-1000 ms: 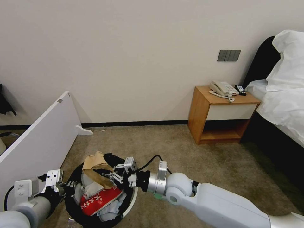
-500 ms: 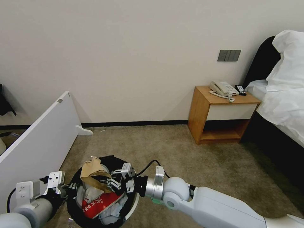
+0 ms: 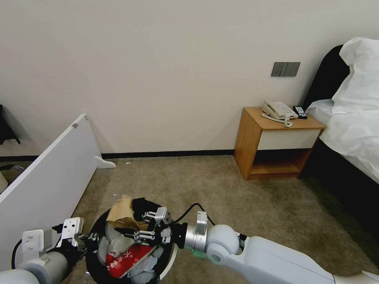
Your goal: Pick up the trash bin, then pick up the garbage from the floor and place it into the trash bin.
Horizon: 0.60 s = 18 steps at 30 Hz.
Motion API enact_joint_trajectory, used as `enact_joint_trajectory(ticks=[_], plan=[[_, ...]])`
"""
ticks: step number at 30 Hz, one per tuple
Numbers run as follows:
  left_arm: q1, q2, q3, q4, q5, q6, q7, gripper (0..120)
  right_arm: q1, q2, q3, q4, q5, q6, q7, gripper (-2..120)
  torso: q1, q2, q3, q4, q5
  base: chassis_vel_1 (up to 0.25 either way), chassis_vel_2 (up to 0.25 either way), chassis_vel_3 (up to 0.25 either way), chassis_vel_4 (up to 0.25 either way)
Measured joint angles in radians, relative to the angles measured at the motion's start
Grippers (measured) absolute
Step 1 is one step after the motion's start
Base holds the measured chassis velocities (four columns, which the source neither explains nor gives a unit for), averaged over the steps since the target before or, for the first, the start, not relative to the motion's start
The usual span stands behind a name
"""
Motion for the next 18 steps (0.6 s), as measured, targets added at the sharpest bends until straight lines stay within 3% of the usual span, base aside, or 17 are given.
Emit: enact_joint_trajectory(ticks=[1,4,7,18], plan=[[0.000,0.000,0.000,0.000,0.000,0.000,0.000,1,0.000,0.000,0.000,0.000,0.000,0.000,0.000,67,0.000,0.000,0.000,0.0000,0.0000,0.000,0.000,0.000,0.000],[-0.001,0.000,-0.001,0.001,-0.002,0.000,-0.004,1,-0.004,-0.016,0.009,0.013,-0.004,0.001,-0.002,85,0.000,0.000,0.000,0.0000,0.0000,0.000,0.000,0.000,0.000],[-0.001,0.000,-0.003,0.003,-0.006,0.000,-0.005,1,-0.006,-0.025,0.015,0.021,-0.004,0.002,-0.003,95,0.000,0.000,0.000,0.0000,0.0000,0.000,0.000,0.000,0.000],[-0.010,0.001,-0.007,0.009,-0.022,0.000,-0.016,1,-0.008,-0.051,0.024,0.057,-0.001,0.002,-0.003,100,0.000,0.000,0.000,0.0000,0.0000,0.000,0.000,0.000,0.000]])
